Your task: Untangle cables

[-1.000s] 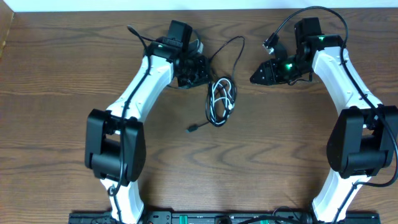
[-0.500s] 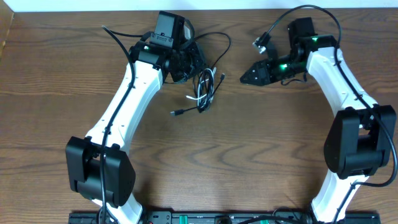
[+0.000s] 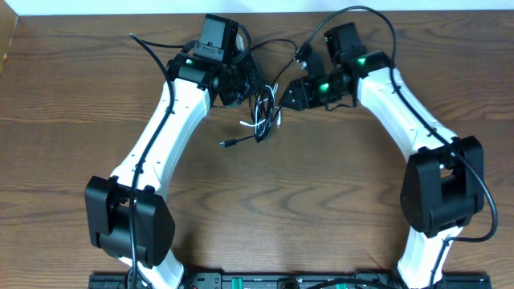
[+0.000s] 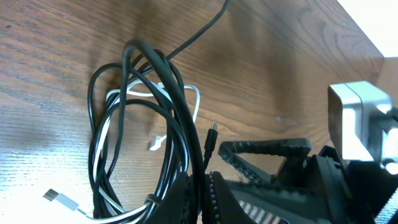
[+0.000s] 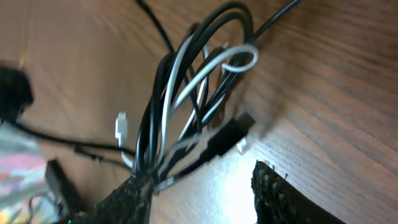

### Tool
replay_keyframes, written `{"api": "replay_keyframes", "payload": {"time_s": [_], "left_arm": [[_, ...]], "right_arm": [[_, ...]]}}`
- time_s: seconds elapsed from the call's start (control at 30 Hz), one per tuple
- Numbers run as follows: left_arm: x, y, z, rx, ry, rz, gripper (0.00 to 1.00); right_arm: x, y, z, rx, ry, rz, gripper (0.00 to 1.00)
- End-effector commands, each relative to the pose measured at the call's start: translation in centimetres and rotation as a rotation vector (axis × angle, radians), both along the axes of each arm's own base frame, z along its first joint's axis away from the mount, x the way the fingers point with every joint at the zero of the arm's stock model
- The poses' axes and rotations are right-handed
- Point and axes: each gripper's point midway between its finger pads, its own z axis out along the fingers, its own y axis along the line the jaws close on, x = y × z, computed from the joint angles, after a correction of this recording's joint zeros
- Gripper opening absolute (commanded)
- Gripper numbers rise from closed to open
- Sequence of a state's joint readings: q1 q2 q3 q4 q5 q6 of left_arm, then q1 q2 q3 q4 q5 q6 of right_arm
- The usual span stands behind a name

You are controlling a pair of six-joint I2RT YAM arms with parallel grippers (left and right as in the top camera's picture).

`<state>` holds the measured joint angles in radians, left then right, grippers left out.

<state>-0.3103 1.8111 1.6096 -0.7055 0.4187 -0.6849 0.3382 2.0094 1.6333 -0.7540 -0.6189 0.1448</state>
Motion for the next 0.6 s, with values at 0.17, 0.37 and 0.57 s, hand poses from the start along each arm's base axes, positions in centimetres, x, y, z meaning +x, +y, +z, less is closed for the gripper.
{"api": "replay_keyframes", "payload": {"time_s": [0.17,0.37,0.57], "left_arm": [[0.5,0.7,0.2,0.027,-0.019,0.032,0.07],[0.7,1.0,0.1,0.047,-0.027,0.045,0.07],[1.6,2.2,0.7,0.062,-0.078,0.038,0.07]], "right_arm": [[-1.3,1.9,-3.0,-0.088,0.1,-0.065,0.41],[-0.8,0.3,-4.4,-0.185,0.111,-0.144,0.19],[-1.2,-1.1,-4.8,-0.216,0.116,-0.111,0.01]]}}
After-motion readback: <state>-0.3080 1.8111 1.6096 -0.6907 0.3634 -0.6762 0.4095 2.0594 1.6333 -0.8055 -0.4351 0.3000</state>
